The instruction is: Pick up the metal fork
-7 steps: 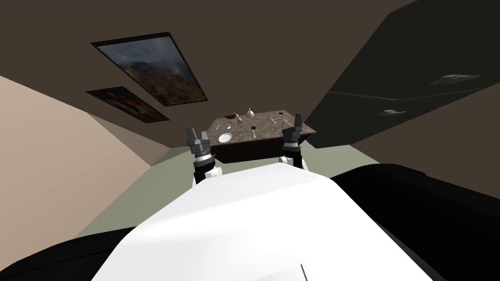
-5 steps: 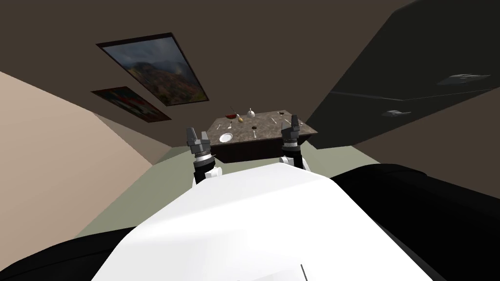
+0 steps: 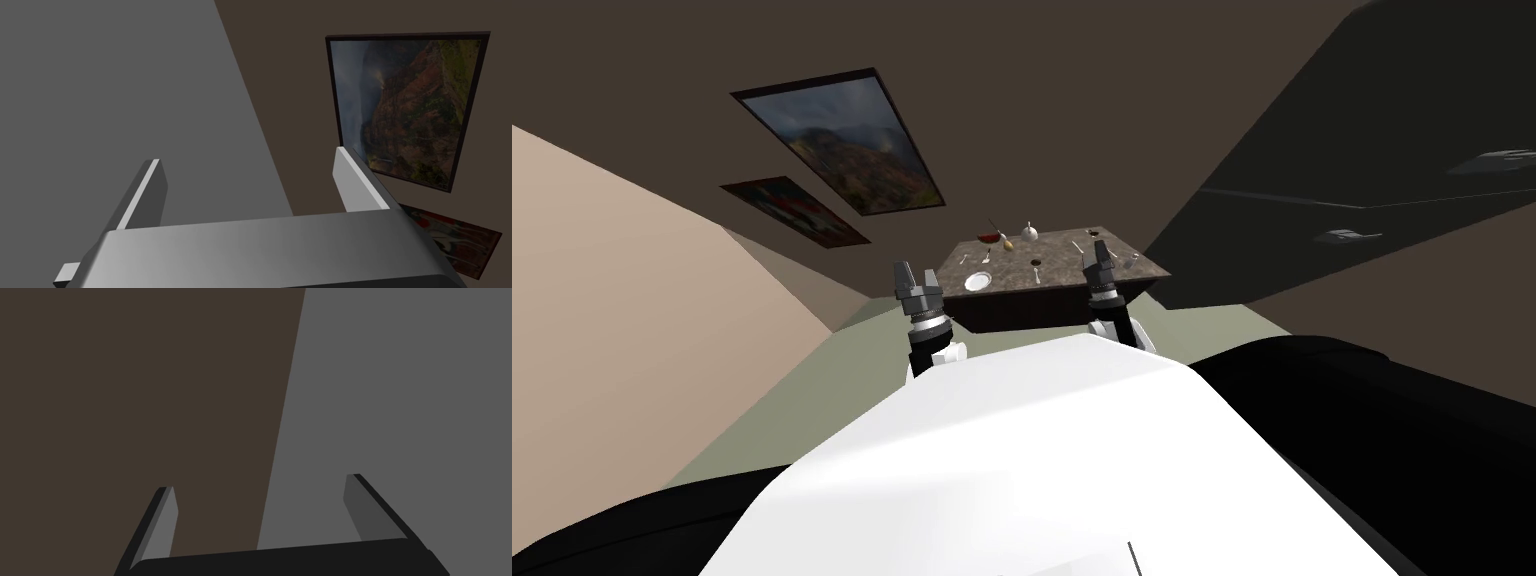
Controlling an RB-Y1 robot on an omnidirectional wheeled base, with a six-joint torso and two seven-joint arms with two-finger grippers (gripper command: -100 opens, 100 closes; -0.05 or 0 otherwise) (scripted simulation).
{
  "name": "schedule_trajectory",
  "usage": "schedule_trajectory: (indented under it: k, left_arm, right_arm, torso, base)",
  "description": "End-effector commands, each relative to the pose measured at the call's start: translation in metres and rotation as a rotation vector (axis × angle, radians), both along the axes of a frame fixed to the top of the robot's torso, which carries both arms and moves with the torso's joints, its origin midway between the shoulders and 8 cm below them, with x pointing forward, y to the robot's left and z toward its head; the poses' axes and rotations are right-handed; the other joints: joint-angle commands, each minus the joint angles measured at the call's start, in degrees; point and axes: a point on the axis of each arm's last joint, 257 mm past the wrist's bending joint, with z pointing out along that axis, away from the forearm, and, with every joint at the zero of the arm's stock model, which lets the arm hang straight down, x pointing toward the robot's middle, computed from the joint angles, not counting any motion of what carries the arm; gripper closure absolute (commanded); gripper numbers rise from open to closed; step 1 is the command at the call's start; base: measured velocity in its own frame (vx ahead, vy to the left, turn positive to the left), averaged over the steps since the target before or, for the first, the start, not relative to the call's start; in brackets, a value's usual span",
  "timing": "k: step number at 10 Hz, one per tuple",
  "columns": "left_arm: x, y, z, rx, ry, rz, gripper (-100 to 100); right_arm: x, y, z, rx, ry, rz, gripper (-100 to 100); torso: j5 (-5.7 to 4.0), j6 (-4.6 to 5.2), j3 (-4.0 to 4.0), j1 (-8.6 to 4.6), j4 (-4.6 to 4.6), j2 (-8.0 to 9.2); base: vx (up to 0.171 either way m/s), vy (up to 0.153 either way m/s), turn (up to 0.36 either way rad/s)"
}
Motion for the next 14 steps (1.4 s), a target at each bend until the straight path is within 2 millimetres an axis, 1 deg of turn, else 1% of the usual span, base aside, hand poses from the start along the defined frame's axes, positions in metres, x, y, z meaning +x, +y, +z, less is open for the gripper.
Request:
schedule_trajectory:
  k: [1, 2, 4, 5, 7, 8, 10, 11, 13, 14]
  left_arm:
    - [0.0, 0.0, 0.0, 0.0, 0.0, 0.0, 0]
    - [0.0, 0.0, 0.0, 0.0, 0.0, 0.0, 0]
    - [0.0, 0.0, 0.0, 0.0, 0.0, 0.0, 0]
    - [0.0, 0.0, 0.0, 0.0, 0.0, 0.0, 0]
    - [0.0, 0.0, 0.0, 0.0, 0.0, 0.0, 0]
    - [0.0, 0.0, 0.0, 0.0, 0.0, 0.0, 0]
    - [0.0, 0.0, 0.0, 0.0, 0.0, 0.0, 0]
    - [0.0, 0.0, 0.0, 0.0, 0.0, 0.0, 0]
    - [0.0, 0.0, 0.0, 0.0, 0.0, 0.0, 0]
    - [0.0, 0.0, 0.0, 0.0, 0.0, 0.0, 0]
  right_arm:
    - [0.011, 0.004, -0.015, -0.055, 0.055, 0.008, -100]
    - [0.012, 0.005, -0.015, -0.069, 0.057, 0.014, -100]
    - [0.027, 0.007, -0.037, -0.153, 0.135, 0.018, -100]
    - [0.027, 0.007, -0.037, -0.165, 0.137, 0.023, -100]
    - [0.042, 0.005, -0.062, -0.257, 0.218, 0.015, -100]
    - [0.042, 0.006, -0.062, -0.271, 0.22, 0.02, -100]
    - [0.055, 0.0, -0.086, -0.369, 0.295, 0.006, -100]
    - [0.056, -0.001, -0.088, -0.385, 0.304, 0.008, -100]
    - [0.068, -0.013, -0.113, -0.488, 0.387, -0.015, -100]
    - [0.068, -0.013, -0.113, -0.503, 0.388, -0.012, -100]
  torso:
    - [0.0, 0.0, 0.0, 0.0, 0.0, 0.0]
    - [0.0, 0.0, -0.01, -0.01, 0.0, -0.01]
    - [0.0, 0.0, -0.02, 0.0, -0.01, -0.03]
    - [0.0, 0.0, -0.04, -0.01, -0.02, -0.07]
    - [0.0, 0.0, -0.03, 0.0, -0.01, -0.04]
    - [0.0, 0.0, -0.05, -0.02, -0.02, -0.09]
    - [0.0, 0.01, -0.04, 0.0, -0.01, -0.06]
    - [0.0, 0.0, -0.06, -0.01, -0.02, -0.1]
    - [0.0, 0.01, -0.05, 0.0, -0.02, -0.08]
    - [0.0, 0.0, -0.06, 0.02, -0.02, -0.1]
  base:
    - [0.021, 0.002, 0.135]
    - [0.019, 0.001, 0.029]
    - [0.03, 0.003, 0.119]
    - [0.025, -0.002, 0.055]
    - [0.03, 0.003, 0.135]
    - [0.031, -0.006, 0.065]
    - [0.035, 0.0, 0.139]
    - [0.033, -0.004, 0.077]
    - [0.034, 0.003, 0.142]
    - [0.031, 0.004, 0.076]
